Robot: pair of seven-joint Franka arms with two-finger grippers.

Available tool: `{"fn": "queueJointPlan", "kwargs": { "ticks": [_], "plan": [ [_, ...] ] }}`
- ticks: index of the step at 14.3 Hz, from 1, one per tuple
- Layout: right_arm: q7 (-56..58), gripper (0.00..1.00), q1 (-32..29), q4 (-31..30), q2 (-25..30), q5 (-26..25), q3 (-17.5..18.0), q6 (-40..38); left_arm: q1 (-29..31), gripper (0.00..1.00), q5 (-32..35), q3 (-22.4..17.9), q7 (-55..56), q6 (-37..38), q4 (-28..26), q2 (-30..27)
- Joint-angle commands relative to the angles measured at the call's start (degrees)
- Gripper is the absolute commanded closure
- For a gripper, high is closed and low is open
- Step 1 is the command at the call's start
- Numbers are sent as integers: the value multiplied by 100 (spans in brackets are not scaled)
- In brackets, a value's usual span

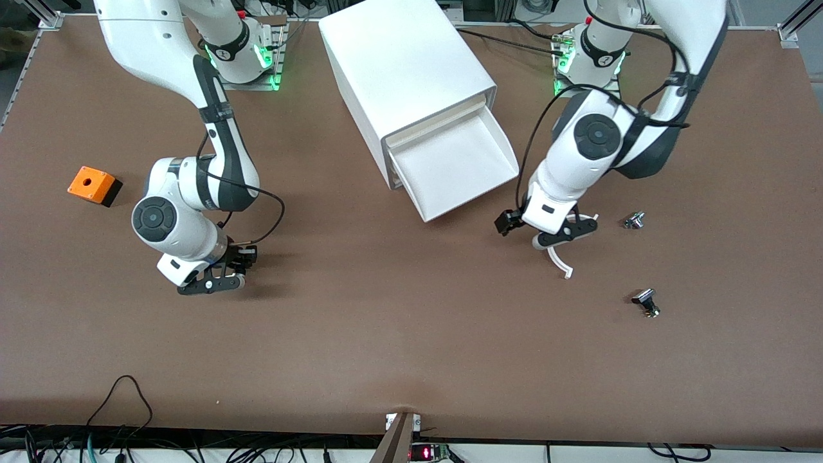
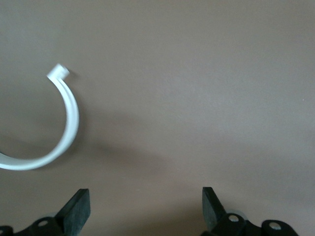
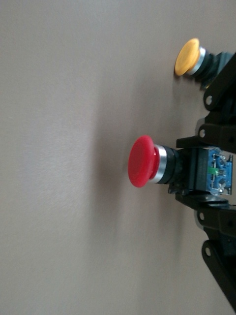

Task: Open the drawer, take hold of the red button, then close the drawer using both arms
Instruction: 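Push the drawer shut with the left gripper while the right gripper sets the button down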

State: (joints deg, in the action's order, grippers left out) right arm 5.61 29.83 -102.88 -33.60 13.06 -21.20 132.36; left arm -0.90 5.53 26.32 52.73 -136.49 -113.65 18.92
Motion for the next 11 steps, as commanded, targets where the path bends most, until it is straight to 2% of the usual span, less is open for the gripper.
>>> {"fn": "queueJointPlan", "kwargs": {
  "ticks": [1, 2, 3, 5, 6, 9, 11],
  "plan": [
    [257, 100, -12, -364, -24, 249, 28, 482, -366, 0, -35, -5, 781, -186, -123, 15],
    [257, 100, -47, -364, -76, 267, 37, 501, -462, 0, -26, -5, 931, -168, -201, 15],
    [257, 94, -82, -355, -94, 293, 37, 501, -559, 0, -26, 4, 1010, -150, -271, -2],
    [257, 39, -126, -347, -103, 425, 46, 492, -630, 0, -26, 83, 1020, -115, -377, -20],
    [248, 3, -170, -329, -95, 434, 46, 483, -630, 0, -26, 214, 1037, -72, -404, -11],
    [257, 1, -197, -268, 352, 451, -7, 239, -622, 0, -96, 609, 1160, 375, -387, -29],
    [492, 1, -206, -136, 695, 443, -147, -209, -622, 0, -175, 751, 1239, 684, -369, -37]
  ]
}}
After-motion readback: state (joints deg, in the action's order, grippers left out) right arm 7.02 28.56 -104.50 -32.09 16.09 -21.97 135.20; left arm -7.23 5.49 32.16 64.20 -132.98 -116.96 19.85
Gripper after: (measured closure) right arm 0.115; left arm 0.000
